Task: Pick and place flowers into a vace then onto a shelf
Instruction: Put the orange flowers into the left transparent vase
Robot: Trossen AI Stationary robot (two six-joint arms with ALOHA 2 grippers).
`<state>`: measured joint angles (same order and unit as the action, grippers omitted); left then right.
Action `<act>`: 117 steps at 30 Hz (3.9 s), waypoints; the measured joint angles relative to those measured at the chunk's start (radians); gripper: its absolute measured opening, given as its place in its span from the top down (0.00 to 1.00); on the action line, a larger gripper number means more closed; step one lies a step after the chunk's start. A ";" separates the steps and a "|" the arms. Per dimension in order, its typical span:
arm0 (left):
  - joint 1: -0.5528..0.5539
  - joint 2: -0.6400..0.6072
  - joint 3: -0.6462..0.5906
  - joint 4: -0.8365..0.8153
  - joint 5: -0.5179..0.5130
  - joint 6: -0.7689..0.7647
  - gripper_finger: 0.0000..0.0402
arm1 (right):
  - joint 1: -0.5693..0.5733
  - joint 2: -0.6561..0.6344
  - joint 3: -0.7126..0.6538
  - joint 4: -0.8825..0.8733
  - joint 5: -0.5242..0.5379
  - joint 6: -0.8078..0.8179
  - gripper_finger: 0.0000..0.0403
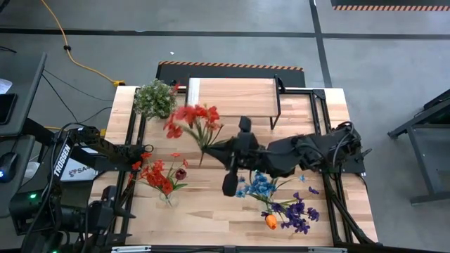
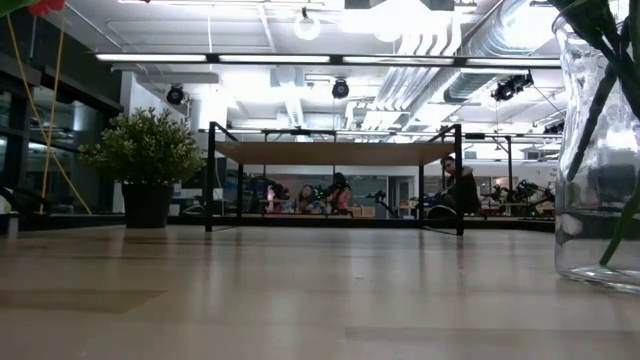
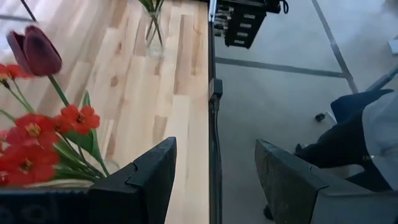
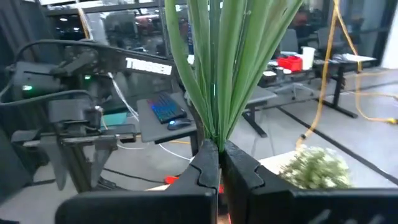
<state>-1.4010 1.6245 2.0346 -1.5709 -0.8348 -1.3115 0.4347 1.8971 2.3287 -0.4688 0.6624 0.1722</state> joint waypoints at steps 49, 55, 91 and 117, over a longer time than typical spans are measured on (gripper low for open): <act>0.000 0.002 0.000 0.000 0.148 -0.423 0.38 | -0.023 0.303 -0.002 0.346 -0.247 -0.148 1.00; 0.000 0.002 0.000 0.000 0.147 -0.424 0.38 | -0.036 0.303 -0.001 0.316 -0.262 -0.147 1.00; 0.011 0.002 0.000 0.006 -0.315 -0.203 0.38 | -0.049 0.303 0.000 0.383 -0.447 -0.155 1.00; 0.209 0.035 -0.001 0.001 -0.262 -0.158 0.38 | -0.013 0.297 0.029 0.382 -0.574 -0.204 1.00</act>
<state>-1.1919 1.6600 2.0338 -1.5700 -1.0963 -1.4696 0.4221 2.1941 2.3573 -0.0868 0.0879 -0.0322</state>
